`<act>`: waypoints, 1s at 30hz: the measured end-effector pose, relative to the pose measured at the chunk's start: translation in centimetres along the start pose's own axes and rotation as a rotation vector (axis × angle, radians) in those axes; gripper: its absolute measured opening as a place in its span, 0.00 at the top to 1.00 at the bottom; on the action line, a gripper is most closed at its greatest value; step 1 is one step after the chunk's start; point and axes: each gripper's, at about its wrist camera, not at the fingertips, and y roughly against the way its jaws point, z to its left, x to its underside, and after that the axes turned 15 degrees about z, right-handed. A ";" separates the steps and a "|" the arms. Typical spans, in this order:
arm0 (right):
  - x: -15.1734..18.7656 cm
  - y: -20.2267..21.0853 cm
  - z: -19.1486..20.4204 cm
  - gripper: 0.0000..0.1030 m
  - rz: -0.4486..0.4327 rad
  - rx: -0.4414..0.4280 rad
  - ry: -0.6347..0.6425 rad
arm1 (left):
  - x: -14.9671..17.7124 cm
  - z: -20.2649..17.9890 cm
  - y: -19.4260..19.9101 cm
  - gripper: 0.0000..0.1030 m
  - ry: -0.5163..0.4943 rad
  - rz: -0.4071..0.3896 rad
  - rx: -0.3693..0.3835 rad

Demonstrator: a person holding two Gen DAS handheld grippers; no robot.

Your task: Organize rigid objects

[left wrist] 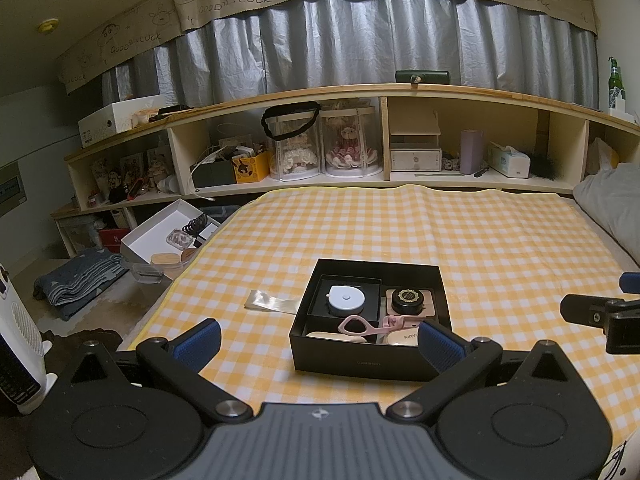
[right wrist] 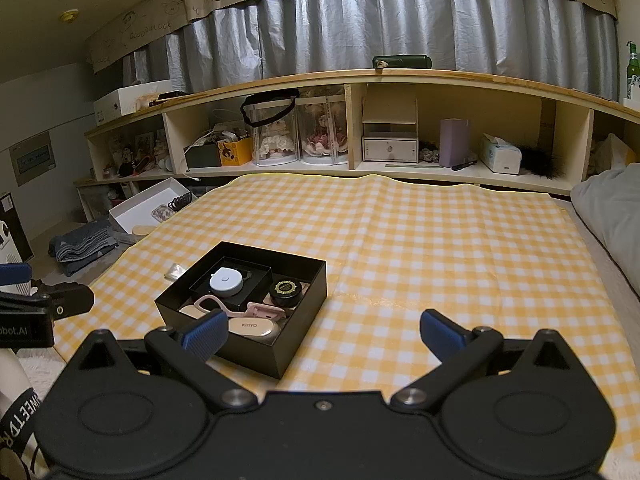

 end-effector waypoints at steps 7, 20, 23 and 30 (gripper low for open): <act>0.0 0.0 0.0 0.00 0.001 0.000 0.000 | 0.0 0.0 0.0 0.00 0.000 0.001 0.001; -0.1 0.0 0.0 0.00 0.001 0.001 0.000 | -0.1 -0.1 -0.1 0.00 0.001 0.000 0.000; 0.0 0.0 0.1 0.00 0.002 0.001 0.000 | -0.1 -0.1 -0.1 0.00 0.001 0.000 0.001; -0.1 0.0 0.0 0.00 0.002 0.000 0.001 | 0.1 -0.1 -0.1 0.00 0.002 0.002 -0.007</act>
